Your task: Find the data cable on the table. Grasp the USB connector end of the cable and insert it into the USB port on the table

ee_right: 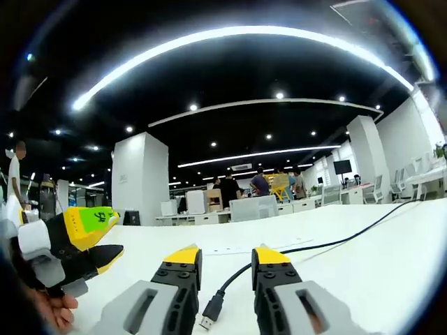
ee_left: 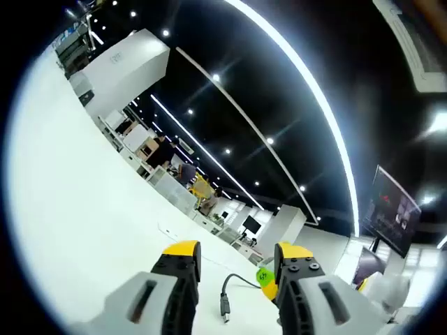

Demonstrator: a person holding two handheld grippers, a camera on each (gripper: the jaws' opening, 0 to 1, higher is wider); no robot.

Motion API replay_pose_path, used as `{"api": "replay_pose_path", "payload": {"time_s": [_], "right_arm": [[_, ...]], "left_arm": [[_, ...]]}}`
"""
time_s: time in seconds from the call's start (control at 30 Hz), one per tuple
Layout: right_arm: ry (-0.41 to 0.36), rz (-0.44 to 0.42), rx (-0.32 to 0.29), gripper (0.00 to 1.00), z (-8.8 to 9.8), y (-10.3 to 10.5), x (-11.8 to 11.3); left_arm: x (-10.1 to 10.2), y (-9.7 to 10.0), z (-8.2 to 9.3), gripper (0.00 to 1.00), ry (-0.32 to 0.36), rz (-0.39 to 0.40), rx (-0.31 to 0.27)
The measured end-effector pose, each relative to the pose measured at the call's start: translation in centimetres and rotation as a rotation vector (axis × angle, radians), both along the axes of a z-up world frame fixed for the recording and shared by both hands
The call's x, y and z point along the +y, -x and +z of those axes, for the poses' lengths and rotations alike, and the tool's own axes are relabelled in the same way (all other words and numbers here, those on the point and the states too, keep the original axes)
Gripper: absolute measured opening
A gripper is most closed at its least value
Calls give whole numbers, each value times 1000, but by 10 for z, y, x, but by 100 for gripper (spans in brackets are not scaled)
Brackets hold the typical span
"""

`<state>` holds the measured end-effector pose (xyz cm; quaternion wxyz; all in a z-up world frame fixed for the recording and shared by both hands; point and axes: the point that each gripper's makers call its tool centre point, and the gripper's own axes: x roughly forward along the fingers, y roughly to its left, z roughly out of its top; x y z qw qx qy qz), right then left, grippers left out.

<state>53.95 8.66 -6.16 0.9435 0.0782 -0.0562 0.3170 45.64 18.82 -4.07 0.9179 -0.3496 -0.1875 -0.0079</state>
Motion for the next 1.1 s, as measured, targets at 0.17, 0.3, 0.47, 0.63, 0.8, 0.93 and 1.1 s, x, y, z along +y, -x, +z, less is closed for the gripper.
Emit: {"api": "replay_pose_path", "payload": {"time_s": [0.17,0.3,0.47,0.63,0.8,0.93,1.1], "right_arm": [[97,-51,-26,34,-6,-1,-3],[138,-50,-29,37,-9,0,1],[165,-76,-27,34,-12,-4,-3],[169,-64,-31,32,-14,-3,0],[167,-41,-41,31,-11,2,4],[202,-53,-42,31,-14,-7,4],[87,-31,11,25,-9,-8,1]], "left_arm": [[-2,-2,-3,40,-55,17,29],[-7,-3,-3,40,-78,4,30],[-4,-3,-4,40,-63,12,35],[-4,-3,-5,40,-61,14,38],[1,-15,-7,40,-91,17,57],[-2,-7,-8,40,-120,16,64],[-3,-6,-7,40,-110,16,61]]}}
